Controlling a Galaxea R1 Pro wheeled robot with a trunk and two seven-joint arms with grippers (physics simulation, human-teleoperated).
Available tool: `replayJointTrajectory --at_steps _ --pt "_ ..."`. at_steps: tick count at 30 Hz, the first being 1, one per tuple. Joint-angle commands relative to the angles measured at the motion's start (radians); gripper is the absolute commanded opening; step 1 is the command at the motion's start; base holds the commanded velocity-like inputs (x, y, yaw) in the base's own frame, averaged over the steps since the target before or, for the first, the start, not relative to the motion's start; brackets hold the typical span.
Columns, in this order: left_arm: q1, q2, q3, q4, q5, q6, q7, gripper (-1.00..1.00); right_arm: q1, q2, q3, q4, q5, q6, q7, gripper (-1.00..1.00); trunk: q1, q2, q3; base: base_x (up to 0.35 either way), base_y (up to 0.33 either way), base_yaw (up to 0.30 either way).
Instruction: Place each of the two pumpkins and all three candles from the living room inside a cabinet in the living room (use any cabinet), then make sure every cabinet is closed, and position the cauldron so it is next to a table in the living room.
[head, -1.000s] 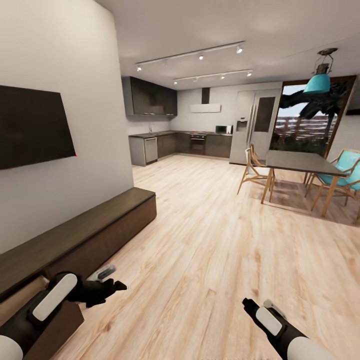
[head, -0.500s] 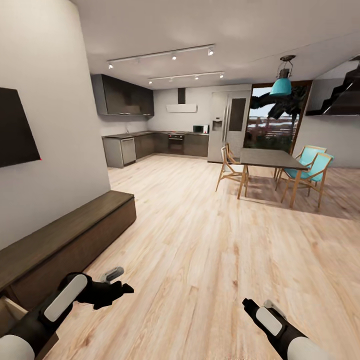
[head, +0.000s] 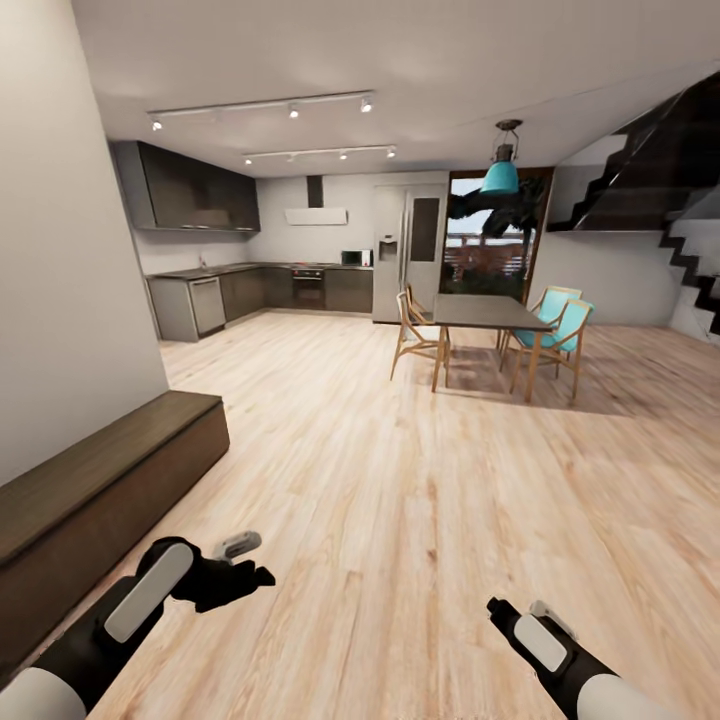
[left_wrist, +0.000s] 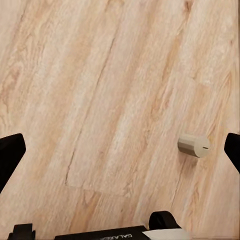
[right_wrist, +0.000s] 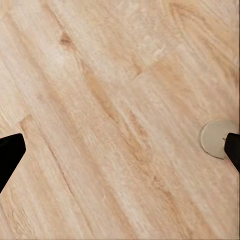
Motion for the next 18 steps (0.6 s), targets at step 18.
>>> replayJointTrajectory --at_steps 18 --pt "-0.001 0.001 -0.005 -0.005 0.011 0.000 0.011 1.00 0.000 0.000 0.007 -0.001 -0.003 0.014 -0.008 1.00 0.000 -0.001 -0.001 0.000 0.000 -0.294"
